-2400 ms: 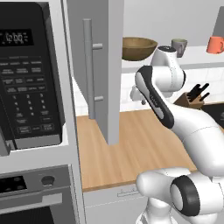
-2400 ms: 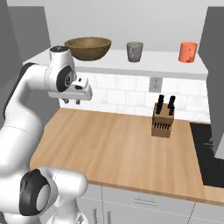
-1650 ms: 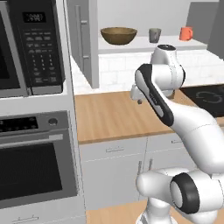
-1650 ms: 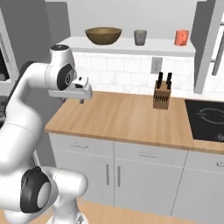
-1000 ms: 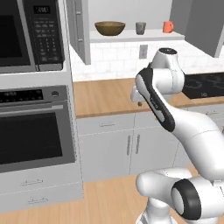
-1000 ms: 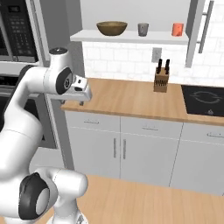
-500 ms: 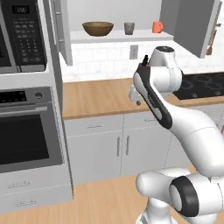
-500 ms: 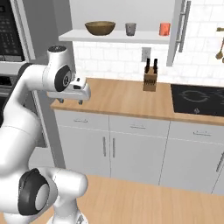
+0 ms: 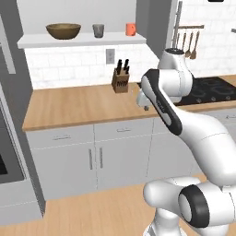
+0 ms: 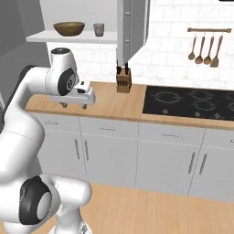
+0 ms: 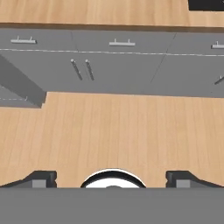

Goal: Gather all objects into one cabinet and sort the glasses and bowls to opposite sides.

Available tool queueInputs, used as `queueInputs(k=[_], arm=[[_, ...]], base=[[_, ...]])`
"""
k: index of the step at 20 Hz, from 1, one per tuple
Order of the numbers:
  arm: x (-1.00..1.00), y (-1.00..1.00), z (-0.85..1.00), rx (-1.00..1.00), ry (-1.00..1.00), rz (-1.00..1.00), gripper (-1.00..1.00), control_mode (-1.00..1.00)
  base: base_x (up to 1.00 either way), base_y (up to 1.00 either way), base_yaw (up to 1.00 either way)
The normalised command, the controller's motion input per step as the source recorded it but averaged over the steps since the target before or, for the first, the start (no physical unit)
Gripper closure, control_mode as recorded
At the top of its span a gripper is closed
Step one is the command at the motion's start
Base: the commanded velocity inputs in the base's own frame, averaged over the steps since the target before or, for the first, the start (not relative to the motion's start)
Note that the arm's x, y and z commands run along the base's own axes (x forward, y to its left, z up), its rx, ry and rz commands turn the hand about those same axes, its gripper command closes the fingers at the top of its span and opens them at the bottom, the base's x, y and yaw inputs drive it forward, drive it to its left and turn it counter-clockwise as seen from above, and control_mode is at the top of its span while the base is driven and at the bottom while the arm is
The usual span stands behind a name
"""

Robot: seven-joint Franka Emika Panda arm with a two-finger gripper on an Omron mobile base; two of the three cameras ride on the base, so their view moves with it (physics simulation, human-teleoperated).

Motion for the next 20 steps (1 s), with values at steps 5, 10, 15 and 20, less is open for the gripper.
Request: queueInputs(k=[5,10,15,20], arm=[[0.00,0.00,0.00,0.00,0.00,0.00,-1.00,1.00],[0.00,0.00,0.00,0.00,0.00,0.00,-1.00,1.00],[0.00,0.00,0.00,0.00,0.00,0.00,-1.00,1.00],[0.00,0.00,0.00,0.00,0.00,0.00,-1.00,1.00]], base=[[-0.01,-0.31,0.03],[-0.31,-1.00,0.23],[-0.32,-1.00,0.21],[-0.17,-0.55,0.08]])
